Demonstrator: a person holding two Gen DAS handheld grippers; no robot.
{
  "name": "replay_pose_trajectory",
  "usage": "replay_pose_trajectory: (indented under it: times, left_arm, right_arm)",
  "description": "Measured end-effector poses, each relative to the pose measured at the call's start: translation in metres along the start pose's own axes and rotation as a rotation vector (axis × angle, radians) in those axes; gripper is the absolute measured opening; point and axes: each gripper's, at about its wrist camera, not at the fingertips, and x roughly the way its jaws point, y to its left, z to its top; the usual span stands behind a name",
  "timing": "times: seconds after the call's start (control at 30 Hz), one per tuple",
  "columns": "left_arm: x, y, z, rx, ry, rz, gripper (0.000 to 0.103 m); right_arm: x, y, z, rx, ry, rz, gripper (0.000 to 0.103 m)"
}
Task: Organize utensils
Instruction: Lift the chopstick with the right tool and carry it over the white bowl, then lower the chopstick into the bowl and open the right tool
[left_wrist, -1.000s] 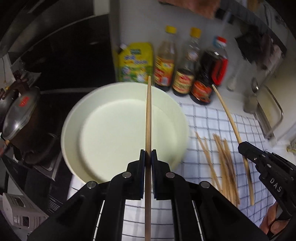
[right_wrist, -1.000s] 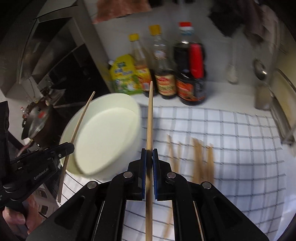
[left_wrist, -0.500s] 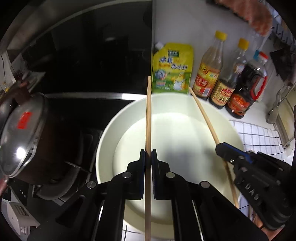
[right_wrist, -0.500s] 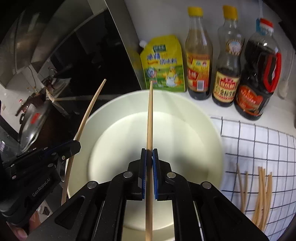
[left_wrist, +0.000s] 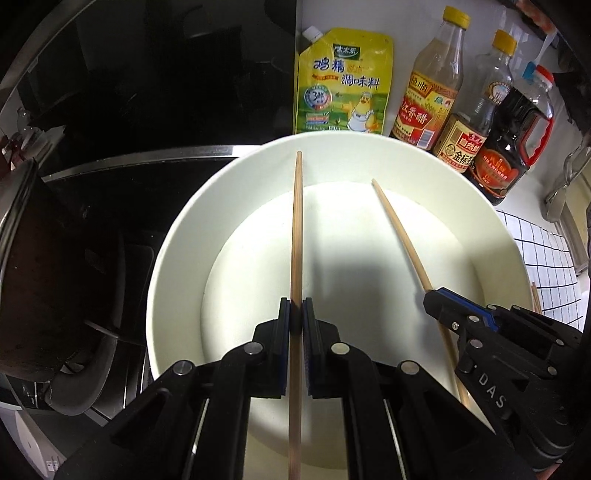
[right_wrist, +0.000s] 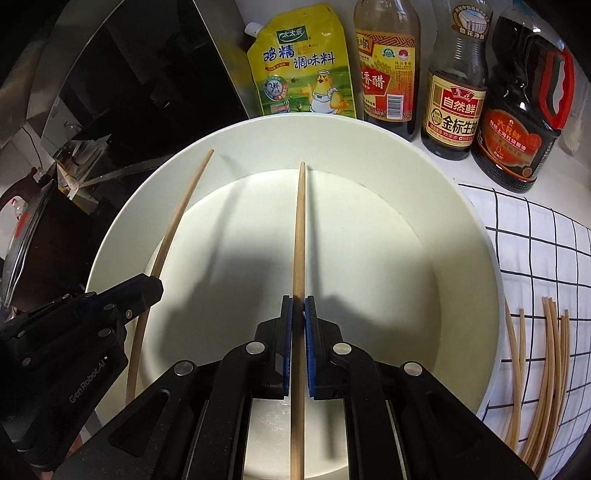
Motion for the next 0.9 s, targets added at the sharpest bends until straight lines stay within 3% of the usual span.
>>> replay_pose_trajectory:
  times: [0.17, 0.23, 0.27, 0.37, 0.4, 0.43, 0.9]
  left_arm:
    - [0.001, 0.002, -0.002, -0.005, 0.002, 0.003, 0.008]
    - [0.002, 0.003, -0.001, -0.006, 0.009, 0.013, 0.014]
    - [0.001, 0.003, -0.001, -0.007, 0.009, 0.015, 0.017]
    - [-0.004, 0.007, -0.001, -0.024, -0.001, 0.025, 0.043]
    - [-0.007, 0.008, -0.001, -0.032, -0.011, 0.029, 0.064]
    - [-0.011, 0.009, -0.002, -0.038, -0.026, 0.029, 0.068]
    - [-0.061, 0.001, -0.022, -0.055, -0.082, 0.034, 0.069]
  right_arm:
    - [0.001, -0.002, -0.003, -0.002, -0.003, -0.009, 0.007]
    - [-0.001, -0.002, -0.002, 0.0, -0.002, -0.009, 0.007]
    - [-0.002, -0.002, -0.001, 0.001, -0.004, -0.01, 0.015]
    - [-0.011, -0.003, -0.001, 0.002, -0.033, -0.029, 0.04]
    - [-0.016, -0.004, -0.001, 0.0, -0.045, -0.028, 0.04]
    - [-0.02, -0.003, -0.002, -0.005, -0.054, -0.03, 0.04]
    - [-0.075, -0.015, -0.032, -0.011, -0.098, -0.029, 0.041]
